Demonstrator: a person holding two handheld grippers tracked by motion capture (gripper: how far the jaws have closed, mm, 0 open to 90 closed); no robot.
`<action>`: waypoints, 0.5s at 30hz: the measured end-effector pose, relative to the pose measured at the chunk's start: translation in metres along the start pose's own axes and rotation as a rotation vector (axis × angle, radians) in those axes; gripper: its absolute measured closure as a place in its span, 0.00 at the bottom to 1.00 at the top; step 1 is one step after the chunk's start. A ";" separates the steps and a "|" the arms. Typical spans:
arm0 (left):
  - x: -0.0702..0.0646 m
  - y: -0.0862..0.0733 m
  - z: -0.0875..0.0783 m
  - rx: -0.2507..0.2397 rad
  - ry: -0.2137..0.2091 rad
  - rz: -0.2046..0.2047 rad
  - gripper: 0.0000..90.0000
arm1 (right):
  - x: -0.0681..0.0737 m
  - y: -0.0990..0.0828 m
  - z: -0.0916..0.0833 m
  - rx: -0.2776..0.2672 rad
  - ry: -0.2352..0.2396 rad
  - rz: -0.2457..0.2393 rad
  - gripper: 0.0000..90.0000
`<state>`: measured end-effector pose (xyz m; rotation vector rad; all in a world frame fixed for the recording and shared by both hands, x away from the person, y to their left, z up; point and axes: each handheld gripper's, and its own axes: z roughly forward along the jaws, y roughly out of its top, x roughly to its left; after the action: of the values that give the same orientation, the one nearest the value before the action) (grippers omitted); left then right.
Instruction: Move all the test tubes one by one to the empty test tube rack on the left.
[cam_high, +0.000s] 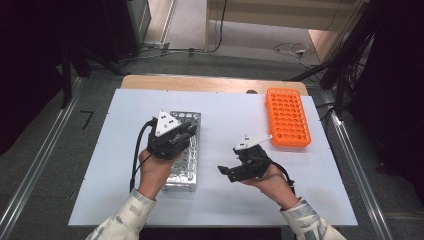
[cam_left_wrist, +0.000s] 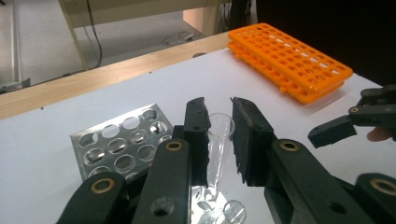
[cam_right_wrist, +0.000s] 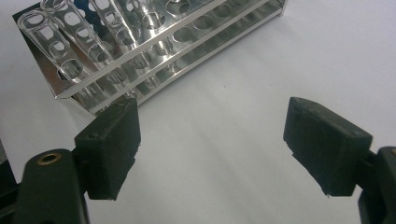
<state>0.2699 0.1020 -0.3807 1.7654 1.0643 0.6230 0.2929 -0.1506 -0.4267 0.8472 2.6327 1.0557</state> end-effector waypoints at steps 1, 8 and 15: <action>0.000 -0.001 0.001 -0.001 0.001 0.000 0.85 | 0.000 0.000 0.000 -0.002 0.000 -0.001 0.19; -0.001 -0.010 0.008 0.015 0.006 0.000 0.85 | 0.000 0.000 0.001 0.005 -0.005 0.000 0.19; -0.009 -0.019 0.016 0.044 0.030 0.043 0.85 | 0.000 0.000 0.000 0.000 -0.005 0.001 0.19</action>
<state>0.2704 0.0900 -0.4045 1.8266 1.0705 0.6592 0.2928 -0.1507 -0.4271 0.8507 2.6288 1.0521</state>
